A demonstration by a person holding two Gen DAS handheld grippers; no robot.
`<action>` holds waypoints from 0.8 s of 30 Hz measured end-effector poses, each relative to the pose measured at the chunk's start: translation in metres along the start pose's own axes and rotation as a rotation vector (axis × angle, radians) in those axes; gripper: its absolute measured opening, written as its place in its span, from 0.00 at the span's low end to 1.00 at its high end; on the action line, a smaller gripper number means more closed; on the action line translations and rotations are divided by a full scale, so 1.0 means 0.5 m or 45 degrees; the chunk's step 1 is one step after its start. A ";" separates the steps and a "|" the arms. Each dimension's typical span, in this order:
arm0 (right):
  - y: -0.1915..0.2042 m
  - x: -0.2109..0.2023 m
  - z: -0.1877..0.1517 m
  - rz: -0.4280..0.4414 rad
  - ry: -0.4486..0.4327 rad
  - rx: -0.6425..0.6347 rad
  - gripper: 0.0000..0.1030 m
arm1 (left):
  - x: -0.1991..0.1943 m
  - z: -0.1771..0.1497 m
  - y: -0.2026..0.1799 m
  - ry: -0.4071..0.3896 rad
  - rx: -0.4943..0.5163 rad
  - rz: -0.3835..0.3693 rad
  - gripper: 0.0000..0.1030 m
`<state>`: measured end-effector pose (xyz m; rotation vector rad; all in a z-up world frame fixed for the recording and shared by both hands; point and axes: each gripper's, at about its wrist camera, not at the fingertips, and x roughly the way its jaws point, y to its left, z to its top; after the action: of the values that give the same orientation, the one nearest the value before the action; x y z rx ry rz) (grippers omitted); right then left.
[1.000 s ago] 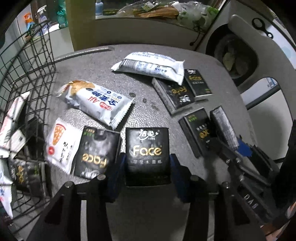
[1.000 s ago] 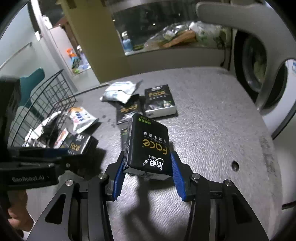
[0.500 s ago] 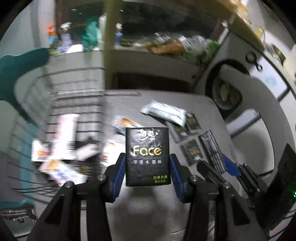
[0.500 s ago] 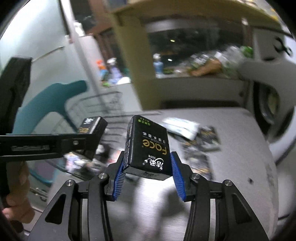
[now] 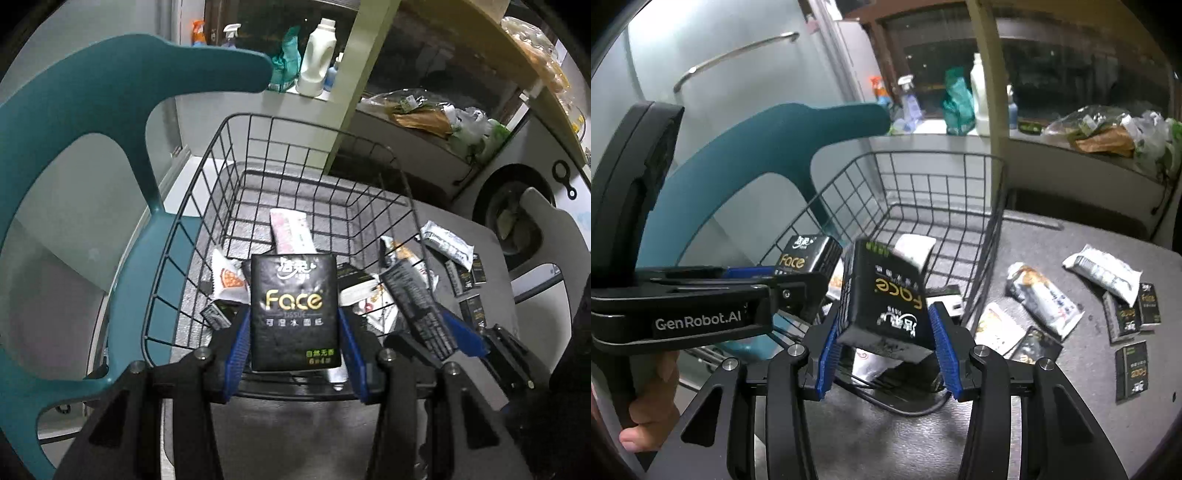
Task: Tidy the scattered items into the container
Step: 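Carry both Face packs over the basket and open both grippers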
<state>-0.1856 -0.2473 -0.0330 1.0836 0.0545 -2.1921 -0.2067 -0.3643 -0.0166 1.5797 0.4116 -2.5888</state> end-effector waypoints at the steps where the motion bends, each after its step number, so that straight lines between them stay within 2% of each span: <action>1: 0.003 0.003 -0.001 -0.002 0.005 0.002 0.45 | 0.002 0.000 0.005 0.003 -0.004 -0.001 0.50; 7: -0.002 -0.003 -0.003 -0.031 -0.012 0.016 0.45 | 0.006 -0.004 0.021 0.010 -0.011 -0.025 0.51; 11: -0.010 -0.010 0.002 -0.032 -0.015 0.033 0.45 | -0.003 -0.006 0.012 -0.011 0.003 -0.023 0.59; 17: -0.058 -0.054 0.000 -0.069 -0.048 0.069 0.46 | -0.012 -0.006 -0.004 -0.014 -0.010 -0.031 0.60; 21: -0.113 -0.108 -0.007 -0.146 -0.081 0.091 0.46 | -0.023 -0.010 -0.060 -0.018 0.053 -0.071 0.60; 24: -0.170 -0.151 -0.021 -0.236 -0.106 0.126 0.46 | -0.032 -0.012 -0.135 -0.021 0.124 -0.117 0.60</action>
<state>-0.1969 -0.1369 -0.0068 1.0767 0.0099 -2.4259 -0.2082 -0.2991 0.0075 1.6048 0.3707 -2.7274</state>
